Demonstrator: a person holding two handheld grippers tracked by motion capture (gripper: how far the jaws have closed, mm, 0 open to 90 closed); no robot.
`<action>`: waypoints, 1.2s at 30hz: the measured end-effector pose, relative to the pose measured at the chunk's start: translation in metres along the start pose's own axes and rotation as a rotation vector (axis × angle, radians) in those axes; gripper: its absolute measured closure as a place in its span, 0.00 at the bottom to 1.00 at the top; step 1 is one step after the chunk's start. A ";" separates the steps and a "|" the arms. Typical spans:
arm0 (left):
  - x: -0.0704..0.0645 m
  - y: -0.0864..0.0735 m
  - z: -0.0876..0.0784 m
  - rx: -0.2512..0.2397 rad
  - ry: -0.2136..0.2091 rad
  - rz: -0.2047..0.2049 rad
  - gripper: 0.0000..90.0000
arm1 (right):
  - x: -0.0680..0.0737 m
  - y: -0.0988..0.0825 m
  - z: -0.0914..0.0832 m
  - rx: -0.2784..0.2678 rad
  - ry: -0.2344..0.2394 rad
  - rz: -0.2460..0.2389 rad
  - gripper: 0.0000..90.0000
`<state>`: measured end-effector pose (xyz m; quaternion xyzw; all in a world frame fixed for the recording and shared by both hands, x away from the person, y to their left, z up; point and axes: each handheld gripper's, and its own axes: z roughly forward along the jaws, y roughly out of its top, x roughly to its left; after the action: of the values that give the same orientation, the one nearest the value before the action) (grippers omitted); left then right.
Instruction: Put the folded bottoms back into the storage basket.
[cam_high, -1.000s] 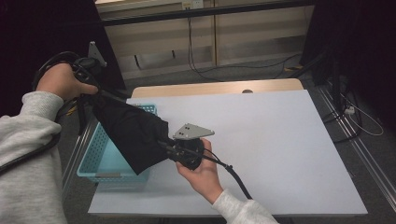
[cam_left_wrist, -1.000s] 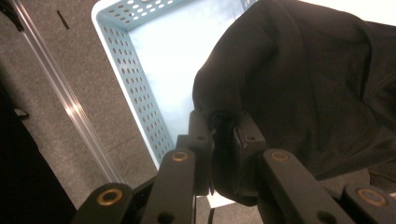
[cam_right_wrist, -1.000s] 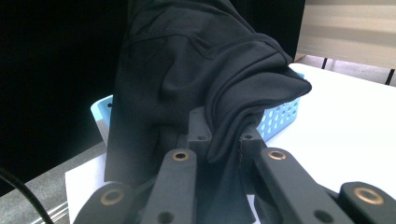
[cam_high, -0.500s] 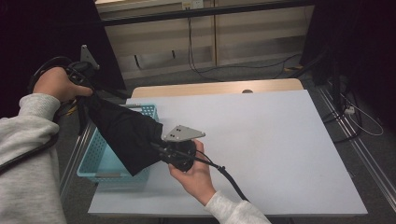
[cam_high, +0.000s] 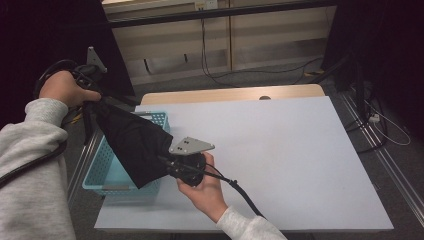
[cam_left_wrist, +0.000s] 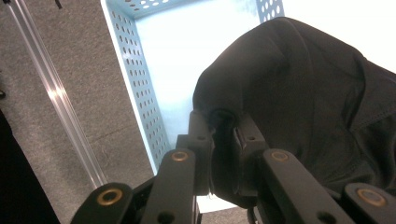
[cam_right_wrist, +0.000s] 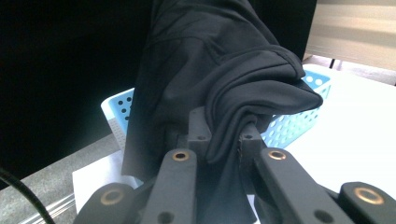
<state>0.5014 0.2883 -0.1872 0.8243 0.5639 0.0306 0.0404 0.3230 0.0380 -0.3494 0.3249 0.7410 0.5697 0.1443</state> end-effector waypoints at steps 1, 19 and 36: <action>0.001 0.000 -0.001 -0.001 0.002 -0.002 0.90 | 0.000 0.000 0.001 0.003 0.002 0.003 0.91; 0.020 -0.005 -0.004 -0.016 0.000 -0.022 0.90 | 0.011 0.002 0.021 0.007 0.033 0.001 0.90; 0.036 -0.002 -0.003 -0.032 0.005 -0.027 0.90 | 0.017 0.002 0.041 0.011 0.046 0.008 0.90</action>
<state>0.5124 0.3223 -0.1839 0.8159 0.5743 0.0410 0.0526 0.3342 0.0798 -0.3577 0.3155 0.7459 0.5735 0.1233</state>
